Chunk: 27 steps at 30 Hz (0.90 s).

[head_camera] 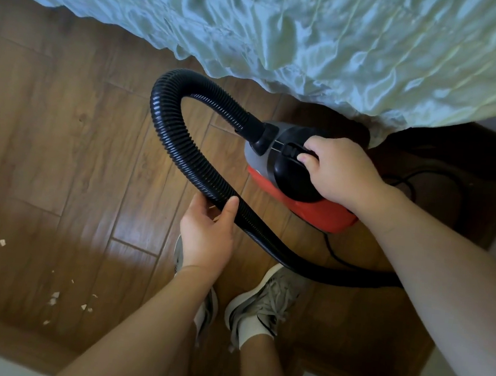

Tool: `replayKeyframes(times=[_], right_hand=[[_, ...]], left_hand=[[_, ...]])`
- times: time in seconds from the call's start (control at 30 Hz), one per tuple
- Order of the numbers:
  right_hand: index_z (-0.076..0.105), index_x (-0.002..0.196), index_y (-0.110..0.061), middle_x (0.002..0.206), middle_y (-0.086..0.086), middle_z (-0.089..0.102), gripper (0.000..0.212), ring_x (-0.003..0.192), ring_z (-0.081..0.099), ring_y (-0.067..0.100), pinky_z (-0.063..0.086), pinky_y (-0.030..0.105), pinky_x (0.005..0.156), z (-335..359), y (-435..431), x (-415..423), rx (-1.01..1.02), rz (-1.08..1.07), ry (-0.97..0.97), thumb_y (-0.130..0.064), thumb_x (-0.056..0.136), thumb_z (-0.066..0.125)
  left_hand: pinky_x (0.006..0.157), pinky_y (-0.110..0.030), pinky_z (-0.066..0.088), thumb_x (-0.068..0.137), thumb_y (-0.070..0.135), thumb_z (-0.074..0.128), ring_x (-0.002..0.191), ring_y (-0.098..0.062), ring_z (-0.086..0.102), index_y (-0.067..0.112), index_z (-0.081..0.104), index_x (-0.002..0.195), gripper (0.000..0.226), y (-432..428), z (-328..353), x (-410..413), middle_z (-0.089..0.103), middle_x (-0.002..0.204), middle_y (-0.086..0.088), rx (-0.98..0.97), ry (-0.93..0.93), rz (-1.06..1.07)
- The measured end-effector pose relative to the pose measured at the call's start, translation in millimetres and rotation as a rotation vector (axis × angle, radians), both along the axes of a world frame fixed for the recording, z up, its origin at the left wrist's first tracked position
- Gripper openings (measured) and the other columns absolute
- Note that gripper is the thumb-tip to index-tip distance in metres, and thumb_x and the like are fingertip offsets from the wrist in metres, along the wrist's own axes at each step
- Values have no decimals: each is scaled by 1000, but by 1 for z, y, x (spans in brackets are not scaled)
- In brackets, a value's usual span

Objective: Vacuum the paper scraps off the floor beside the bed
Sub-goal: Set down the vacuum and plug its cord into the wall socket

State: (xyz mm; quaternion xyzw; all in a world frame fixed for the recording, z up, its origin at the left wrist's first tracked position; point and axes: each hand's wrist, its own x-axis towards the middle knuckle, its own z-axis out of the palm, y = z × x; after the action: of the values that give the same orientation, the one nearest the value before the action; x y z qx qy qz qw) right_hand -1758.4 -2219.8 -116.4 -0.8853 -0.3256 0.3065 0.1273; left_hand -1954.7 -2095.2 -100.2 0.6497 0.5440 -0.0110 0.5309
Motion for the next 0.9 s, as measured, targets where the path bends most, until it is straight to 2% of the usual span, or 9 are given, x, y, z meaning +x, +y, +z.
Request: replayKeyframes(times=[0.2,0.3,0.47,0.6,0.73,0.9], right_hand=[[61,116,-9,97,10,65,26,88,61,33,52,47,73,12,6,-4,-58,-48,-47,-29,100,54],[59,120,-9,104,11,63,27,92,61,33,52,47,75,19,8,-7,-84,-48,-64,-27,99,55],[57,119,-8,109,12,61,26,95,60,34,53,50,78,28,5,-12,-144,-30,-67,-24,99,54],[57,121,-9,109,12,60,26,95,60,34,53,50,78,32,8,-13,-147,-21,-47,-24,100,53],[57,131,-16,113,11,61,33,101,59,34,52,49,82,34,19,-11,-117,5,-44,-25,100,53],[62,121,-14,111,8,60,31,101,59,32,51,43,81,30,37,-6,-158,56,-42,-34,99,55]], left_hand=[[94,-37,58,95,26,68,98,-4,68,25,65,113,18,5,15,-5,71,104,14,-3,16,-30],[94,-39,58,95,27,68,98,-4,67,26,64,114,19,7,23,-9,71,104,15,-5,25,-48],[97,-40,57,94,29,70,104,-5,66,22,61,125,33,10,36,-15,69,111,15,-7,37,-63],[97,-42,57,93,32,70,107,-7,66,25,60,126,35,10,43,-17,69,113,16,-15,46,-80],[96,-38,57,93,31,70,106,-5,65,26,60,124,33,10,46,-21,68,111,17,-29,49,-85],[90,-31,56,93,30,71,99,1,65,35,58,113,24,12,48,-26,68,105,19,-55,45,-87]])
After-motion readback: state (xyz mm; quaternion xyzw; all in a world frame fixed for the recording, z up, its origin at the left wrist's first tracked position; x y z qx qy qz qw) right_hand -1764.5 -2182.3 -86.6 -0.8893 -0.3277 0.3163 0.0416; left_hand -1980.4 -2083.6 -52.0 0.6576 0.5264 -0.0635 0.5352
